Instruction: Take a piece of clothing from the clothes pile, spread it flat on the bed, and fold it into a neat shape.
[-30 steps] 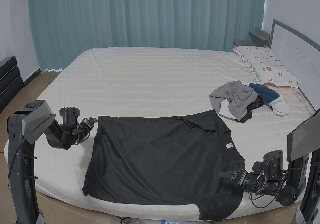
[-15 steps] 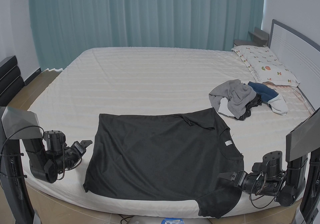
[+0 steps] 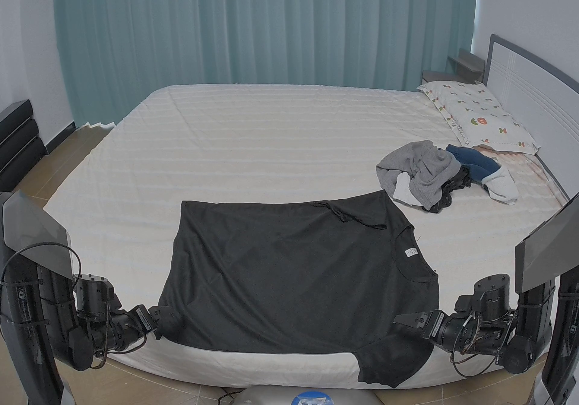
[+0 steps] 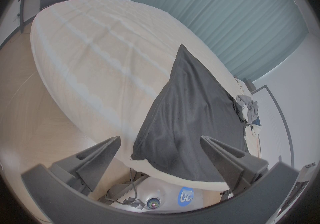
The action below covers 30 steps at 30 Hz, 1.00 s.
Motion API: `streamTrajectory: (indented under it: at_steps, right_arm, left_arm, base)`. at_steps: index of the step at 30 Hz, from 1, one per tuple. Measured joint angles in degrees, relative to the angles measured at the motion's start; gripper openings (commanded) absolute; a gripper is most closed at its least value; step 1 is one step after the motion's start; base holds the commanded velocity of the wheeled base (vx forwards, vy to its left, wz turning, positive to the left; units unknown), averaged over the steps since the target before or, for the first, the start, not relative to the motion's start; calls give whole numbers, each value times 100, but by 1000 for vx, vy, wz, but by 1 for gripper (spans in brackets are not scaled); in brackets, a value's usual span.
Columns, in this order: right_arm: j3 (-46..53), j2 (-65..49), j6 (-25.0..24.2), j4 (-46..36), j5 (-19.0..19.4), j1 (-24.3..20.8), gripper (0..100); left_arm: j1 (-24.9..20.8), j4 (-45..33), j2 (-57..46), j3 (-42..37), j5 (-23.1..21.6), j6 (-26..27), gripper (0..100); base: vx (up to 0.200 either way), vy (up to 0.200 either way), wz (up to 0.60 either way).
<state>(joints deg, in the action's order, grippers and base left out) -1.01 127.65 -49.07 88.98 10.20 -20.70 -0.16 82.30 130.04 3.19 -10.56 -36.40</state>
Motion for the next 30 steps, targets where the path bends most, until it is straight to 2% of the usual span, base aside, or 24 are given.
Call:
streamTrajectory:
  at_steps: [14, 15, 23, 30]
  right_arm:
    - [0, 7, 2, 0, -2, -2, 100]
    - [0, 7, 5, 0, -2, 0, 100]
    - [0, 7, 10, 0, -2, 0, 100]
    - [0, 7, 11, 0, -6, -2, 100]
  left_arm:
    - [-249, 69, 304, 151, 137, 127, 100]
    - [-268, 72, 323, 171, 202, 129, 0]
    - [-424, 94, 528, 234, 745, 461, 0]
    - [-457, 257, 635, 74, 822, 573, 0]
  base:
    - [0, 0, 0]
    - [0, 0, 0]
    - [0, 0, 0]
    - [0, 0, 0]
